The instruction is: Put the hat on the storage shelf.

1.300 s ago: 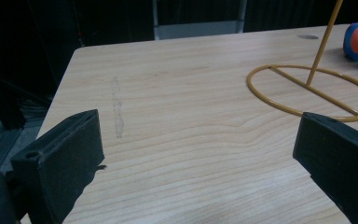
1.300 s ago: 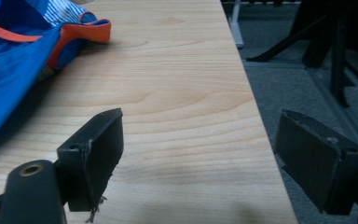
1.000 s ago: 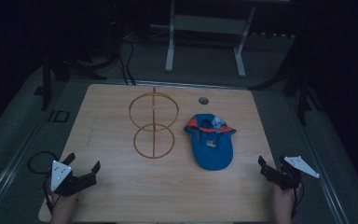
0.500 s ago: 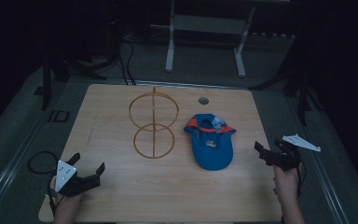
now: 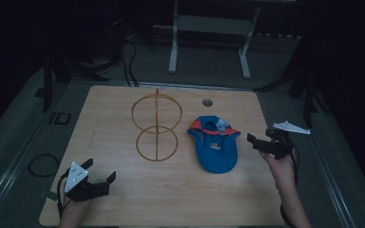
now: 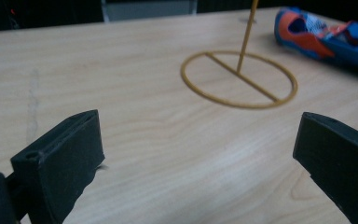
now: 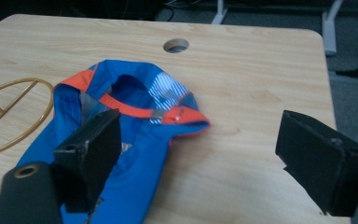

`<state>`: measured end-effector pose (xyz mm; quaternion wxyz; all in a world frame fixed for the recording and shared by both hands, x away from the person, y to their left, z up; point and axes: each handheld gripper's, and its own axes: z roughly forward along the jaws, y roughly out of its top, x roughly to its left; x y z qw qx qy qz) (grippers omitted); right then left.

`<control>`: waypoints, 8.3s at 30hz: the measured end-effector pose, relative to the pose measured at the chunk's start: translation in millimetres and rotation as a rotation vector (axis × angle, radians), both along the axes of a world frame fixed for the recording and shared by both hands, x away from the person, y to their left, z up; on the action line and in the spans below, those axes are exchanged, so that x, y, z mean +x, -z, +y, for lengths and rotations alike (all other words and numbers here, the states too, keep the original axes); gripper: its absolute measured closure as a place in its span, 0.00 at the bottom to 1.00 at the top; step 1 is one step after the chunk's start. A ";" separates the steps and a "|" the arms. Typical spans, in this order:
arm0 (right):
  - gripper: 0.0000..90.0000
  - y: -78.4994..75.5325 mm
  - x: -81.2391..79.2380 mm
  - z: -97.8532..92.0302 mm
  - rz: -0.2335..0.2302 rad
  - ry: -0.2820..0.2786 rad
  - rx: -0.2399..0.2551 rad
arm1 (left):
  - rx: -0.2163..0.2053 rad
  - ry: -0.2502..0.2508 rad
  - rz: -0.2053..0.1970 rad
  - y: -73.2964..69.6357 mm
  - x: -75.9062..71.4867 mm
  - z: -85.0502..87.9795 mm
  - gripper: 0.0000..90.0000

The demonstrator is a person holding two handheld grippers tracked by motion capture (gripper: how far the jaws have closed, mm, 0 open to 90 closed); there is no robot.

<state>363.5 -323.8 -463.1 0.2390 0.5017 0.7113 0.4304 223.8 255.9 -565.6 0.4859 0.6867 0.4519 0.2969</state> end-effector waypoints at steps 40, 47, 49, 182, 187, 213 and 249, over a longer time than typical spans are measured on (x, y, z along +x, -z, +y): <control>0.29 58.3 125.2 93.4 0.187 -0.069 -0.136 | -0.007 0.053 0.035 1.7 3.4 1.4 0.02; 0.29 76.6 131.9 103.2 0.226 -0.070 -0.174 | -0.011 0.060 0.046 2.6 3.7 2.7 0.03; 0.29 79.8 133.1 105.2 0.229 -0.083 -0.210 | -0.015 0.067 0.046 2.5 4.0 2.7 0.03; 0.98 -80.9 -38.9 87.5 -0.240 -0.305 -0.116 | 0.309 0.501 0.137 -197.8 137.8 -295.7 0.92; 0.98 -79.5 -39.5 90.5 -0.239 -0.307 -0.115 | 0.362 0.489 0.099 -198.2 135.9 -299.9 0.97; 0.50 -97.7 -82.1 40.6 -0.312 -0.403 0.056 | 0.463 0.600 -0.329 -211.2 105.3 -252.8 0.97; 0.46 -86.5 -112.8 113.1 -0.307 -0.689 0.039 | 0.021 1.021 -0.583 -205.9 100.8 -206.2 0.97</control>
